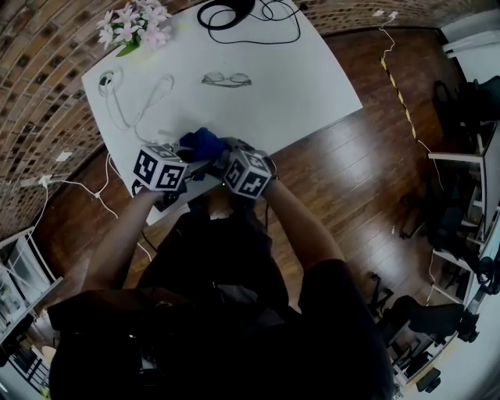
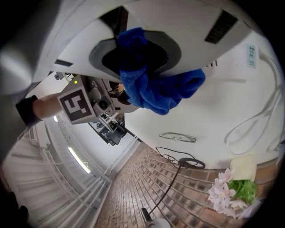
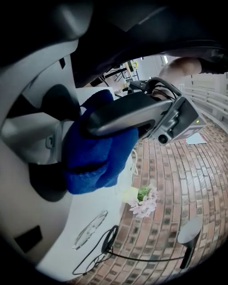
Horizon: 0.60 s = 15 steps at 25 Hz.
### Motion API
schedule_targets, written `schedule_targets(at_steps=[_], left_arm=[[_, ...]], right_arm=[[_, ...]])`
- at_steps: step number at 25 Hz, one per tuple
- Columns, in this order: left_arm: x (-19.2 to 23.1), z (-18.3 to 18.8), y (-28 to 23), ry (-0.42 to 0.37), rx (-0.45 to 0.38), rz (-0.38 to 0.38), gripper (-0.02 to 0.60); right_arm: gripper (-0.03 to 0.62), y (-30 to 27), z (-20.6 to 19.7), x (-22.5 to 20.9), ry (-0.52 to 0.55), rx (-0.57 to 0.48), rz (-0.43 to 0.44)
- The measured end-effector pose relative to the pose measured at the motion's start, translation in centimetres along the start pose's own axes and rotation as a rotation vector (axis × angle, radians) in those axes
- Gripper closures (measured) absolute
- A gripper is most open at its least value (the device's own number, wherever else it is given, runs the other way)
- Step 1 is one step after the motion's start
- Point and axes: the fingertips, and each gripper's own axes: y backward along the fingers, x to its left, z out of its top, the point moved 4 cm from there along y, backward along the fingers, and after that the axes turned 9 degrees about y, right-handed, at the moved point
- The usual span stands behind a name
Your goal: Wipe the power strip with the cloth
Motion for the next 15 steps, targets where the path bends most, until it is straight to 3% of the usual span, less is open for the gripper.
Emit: schedule_targets(at_steps=[6,15], left_arm=[[2.0,0.0,2.0,-0.058,-0.083,0.162,0.491],[4.2,-0.3,4.4,-0.017,-0.142,0.193,0.489]], right_arm=[[0.33,0.1,-0.1,0.0,0.004,-0.002,-0.005],[0.329,0.0,-0.1,0.0,-0.003,0.004,-0.009]])
